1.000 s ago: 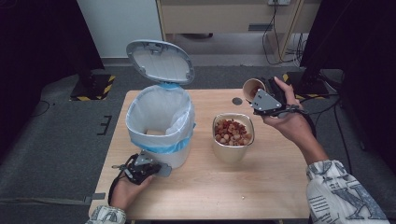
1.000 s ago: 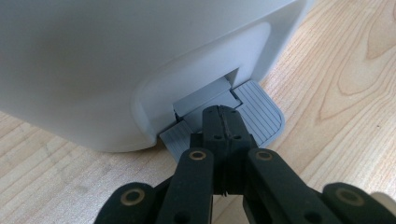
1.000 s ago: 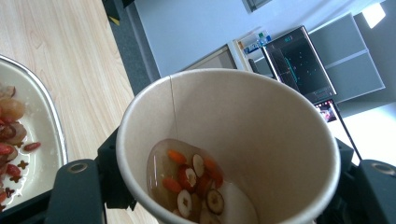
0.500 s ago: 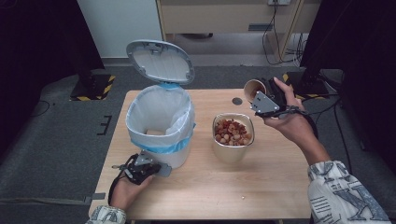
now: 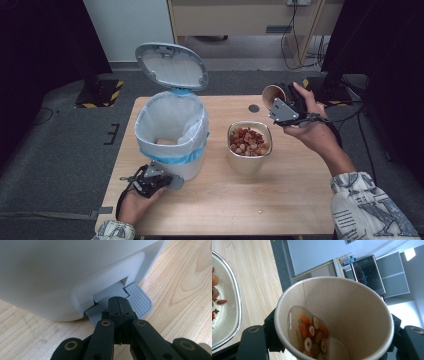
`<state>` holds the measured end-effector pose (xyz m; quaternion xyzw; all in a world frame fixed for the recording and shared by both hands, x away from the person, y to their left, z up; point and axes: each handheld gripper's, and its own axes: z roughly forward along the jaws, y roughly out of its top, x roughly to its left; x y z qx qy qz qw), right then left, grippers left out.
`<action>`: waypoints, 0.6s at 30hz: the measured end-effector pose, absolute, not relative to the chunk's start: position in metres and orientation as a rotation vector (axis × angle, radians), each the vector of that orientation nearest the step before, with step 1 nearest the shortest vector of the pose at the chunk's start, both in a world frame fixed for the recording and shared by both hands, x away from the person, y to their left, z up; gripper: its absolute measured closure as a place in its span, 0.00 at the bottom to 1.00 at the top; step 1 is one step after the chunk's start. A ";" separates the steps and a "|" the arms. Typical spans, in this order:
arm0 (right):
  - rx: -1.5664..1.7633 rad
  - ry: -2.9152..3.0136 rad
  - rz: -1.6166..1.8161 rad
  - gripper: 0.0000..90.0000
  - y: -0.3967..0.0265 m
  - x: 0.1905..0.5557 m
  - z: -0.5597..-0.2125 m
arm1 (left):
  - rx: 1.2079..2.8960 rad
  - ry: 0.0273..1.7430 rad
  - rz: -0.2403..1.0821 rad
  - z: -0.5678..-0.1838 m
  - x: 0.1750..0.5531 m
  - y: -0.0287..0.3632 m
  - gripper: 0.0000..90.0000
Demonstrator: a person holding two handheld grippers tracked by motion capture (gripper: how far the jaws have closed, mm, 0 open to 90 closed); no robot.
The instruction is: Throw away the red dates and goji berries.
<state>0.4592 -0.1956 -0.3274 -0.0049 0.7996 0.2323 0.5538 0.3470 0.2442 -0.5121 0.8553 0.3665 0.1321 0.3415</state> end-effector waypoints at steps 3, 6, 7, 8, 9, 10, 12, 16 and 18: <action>-0.019 1.889 0.539 0.31 -0.195 0.459 -0.328 | 2.224 0.953 0.343 -0.512 0.347 0.244 1.00; -0.033 1.889 0.523 0.31 -0.193 0.458 -0.328 | 2.225 0.953 0.343 -0.512 0.347 0.244 1.00; -0.040 1.891 0.507 0.31 -0.193 0.458 -0.329 | 2.225 0.953 0.344 -0.512 0.347 0.244 1.00; -0.050 1.890 0.495 0.31 -0.192 0.457 -0.329 | 2.225 0.953 0.343 -0.512 0.347 0.244 1.00; -0.060 1.890 0.486 0.31 -0.191 0.457 -0.329 | 2.225 0.953 0.343 -0.512 0.347 0.244 1.00; -0.069 1.890 0.477 0.31 -0.191 0.457 -0.329 | 2.225 0.953 0.344 -0.512 0.347 0.244 1.00; -0.088 1.886 0.454 0.31 -0.189 0.456 -0.330 | 2.225 0.953 0.343 -0.512 0.347 0.244 1.00; -0.108 1.886 0.427 0.31 -0.187 0.455 -0.331 | 2.225 0.953 0.344 -0.512 0.347 0.244 1.00; -0.121 1.882 0.413 0.31 -0.186 0.455 -0.331 | 2.225 0.953 0.344 -0.512 0.347 0.244 1.00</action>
